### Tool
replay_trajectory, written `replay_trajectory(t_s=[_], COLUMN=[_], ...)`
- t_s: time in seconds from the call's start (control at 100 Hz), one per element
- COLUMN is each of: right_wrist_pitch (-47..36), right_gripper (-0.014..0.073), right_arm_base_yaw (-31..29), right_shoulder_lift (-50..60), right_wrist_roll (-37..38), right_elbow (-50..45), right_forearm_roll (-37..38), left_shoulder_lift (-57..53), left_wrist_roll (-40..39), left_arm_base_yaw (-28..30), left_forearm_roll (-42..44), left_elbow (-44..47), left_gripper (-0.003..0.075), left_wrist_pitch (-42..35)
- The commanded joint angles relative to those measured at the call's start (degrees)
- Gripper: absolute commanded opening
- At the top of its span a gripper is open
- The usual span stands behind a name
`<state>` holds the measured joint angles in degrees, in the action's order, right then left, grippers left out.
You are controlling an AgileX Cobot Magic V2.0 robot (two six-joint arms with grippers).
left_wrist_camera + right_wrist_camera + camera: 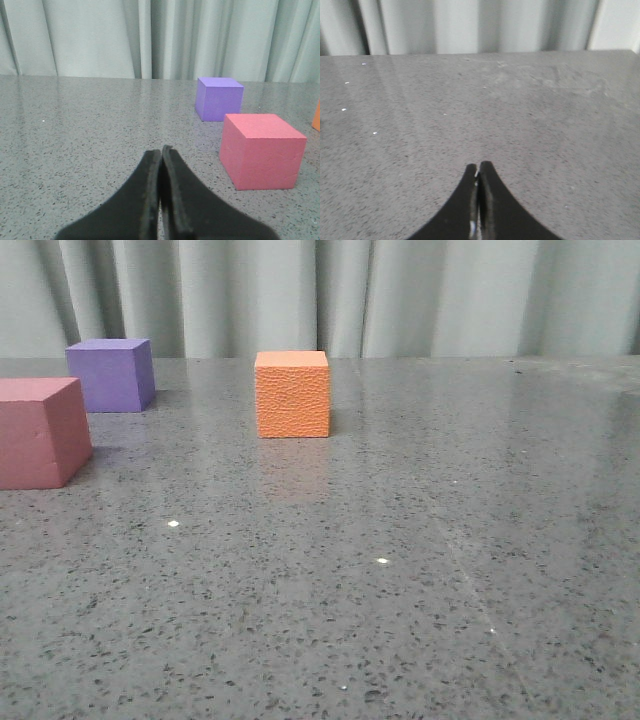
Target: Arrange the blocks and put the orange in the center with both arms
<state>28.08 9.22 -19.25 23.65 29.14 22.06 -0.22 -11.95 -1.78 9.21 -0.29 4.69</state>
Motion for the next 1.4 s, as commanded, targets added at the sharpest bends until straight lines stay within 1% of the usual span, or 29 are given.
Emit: replay_trajectory(t_s=[0.0, 0.12, 0.18, 0.29, 0.4, 0.49, 0.59, 0.67, 1.39], right_wrist_pitch=[-10.1, -15.0, -16.2, -17.0, -17.4, -18.1, -21.3, -24.5, -24.7], right_gripper=[-0.0067, -0.0067, -0.0067, -0.0067, -0.0067, -0.0067, -0.0067, -0.0067, -0.0067], right_arm_base_yaw=[-0.7, -1.0, -1.1, -1.5, -3.2, -5.9, -8.7, -9.8, -10.0], right_shoulder_lift=[5.4, 13.2, 16.6, 20.9, 21.2, 21.2, 21.2, 21.2, 21.2], right_wrist_roll=[-6.2, -11.3, -12.5, -12.8, -12.9, -13.6, -14.1, -14.1, -14.9], right_elbow=[-5.4, -14.0, -17.5, -22.7, -25.8, -27.1, -28.5, -30.1, -29.9], right_forearm_roll=[-4.4, -11.6, -14.4, -16.9, -19.3, -21.2, -22.1, -22.1, -22.1], left_shoulder_lift=[-1.9, -1.9, -1.9, -1.9, -1.9, -1.9, -1.9, -1.9, -1.9], left_wrist_roll=[-0.1, -0.1, -0.1, -0.1, -0.1, -0.1, -0.1, -0.1, -0.1], left_arm_base_yaw=[0.1, 0.1, 0.1, 0.1, 0.1, 0.1, 0.1, 0.1, 0.1], left_forearm_roll=[-0.4, -0.4, -0.4, -0.4, -0.4, -0.4, -0.4, -0.4, -0.4], left_elbow=[3.1, 3.1, 3.1, 3.1, 3.1, 3.1, 3.1, 3.1, 3.1], left_gripper=[-0.0019, -0.0019, -0.0019, -0.0019, -0.0019, -0.0019, -0.0019, -0.0019, -0.0019], left_wrist_pitch=[-4.7, -4.7, -4.7, -4.7, -4.7, -4.7, -4.7, -4.3, -4.7])
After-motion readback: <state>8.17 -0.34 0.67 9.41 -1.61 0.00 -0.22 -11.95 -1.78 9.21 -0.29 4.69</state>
